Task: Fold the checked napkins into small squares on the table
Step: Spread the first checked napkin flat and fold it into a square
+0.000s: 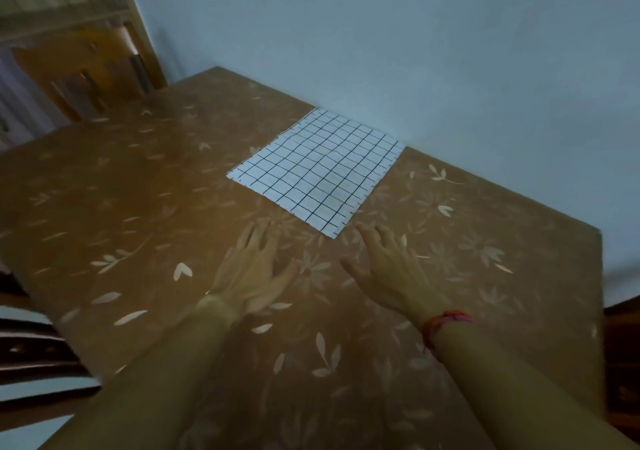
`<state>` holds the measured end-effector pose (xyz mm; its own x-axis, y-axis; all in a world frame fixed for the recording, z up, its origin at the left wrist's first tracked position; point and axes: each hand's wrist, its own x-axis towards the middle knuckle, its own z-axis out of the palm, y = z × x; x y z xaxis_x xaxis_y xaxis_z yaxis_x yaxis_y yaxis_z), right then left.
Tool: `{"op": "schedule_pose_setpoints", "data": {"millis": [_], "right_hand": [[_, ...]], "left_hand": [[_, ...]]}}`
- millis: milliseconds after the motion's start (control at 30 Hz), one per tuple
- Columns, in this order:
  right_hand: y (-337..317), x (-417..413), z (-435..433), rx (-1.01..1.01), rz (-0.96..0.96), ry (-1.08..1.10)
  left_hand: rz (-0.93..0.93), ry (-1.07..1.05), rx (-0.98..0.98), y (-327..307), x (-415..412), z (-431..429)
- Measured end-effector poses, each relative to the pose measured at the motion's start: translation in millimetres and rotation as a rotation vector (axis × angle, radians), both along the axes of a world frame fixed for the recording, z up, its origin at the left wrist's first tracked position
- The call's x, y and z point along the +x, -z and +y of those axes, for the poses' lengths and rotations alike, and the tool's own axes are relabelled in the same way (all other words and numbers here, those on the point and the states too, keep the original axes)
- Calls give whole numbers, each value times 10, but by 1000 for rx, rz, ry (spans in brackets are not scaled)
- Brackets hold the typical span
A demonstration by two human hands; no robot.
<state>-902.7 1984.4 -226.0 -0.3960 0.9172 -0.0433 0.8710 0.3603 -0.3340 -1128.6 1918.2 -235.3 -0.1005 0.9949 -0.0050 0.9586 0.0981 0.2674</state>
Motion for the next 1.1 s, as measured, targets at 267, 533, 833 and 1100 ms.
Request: {"op": "schedule_pose_setpoints", "data": {"millis": [267,533,833,1100], "right_hand": [[728,-258,637,-23,-26,-18],[1153,-418,1046,6,-43,-53],[1349,-463,1241,-17,-75,-148],[1368,-445,1156,39,-103,-161]], "left_hand": [[-23,39,-44,735,-14,815],[-63,-23,20,1195,38,1531],[1,15,52,1500,56,1723],[173,67,290,1494,40,1680]]}}
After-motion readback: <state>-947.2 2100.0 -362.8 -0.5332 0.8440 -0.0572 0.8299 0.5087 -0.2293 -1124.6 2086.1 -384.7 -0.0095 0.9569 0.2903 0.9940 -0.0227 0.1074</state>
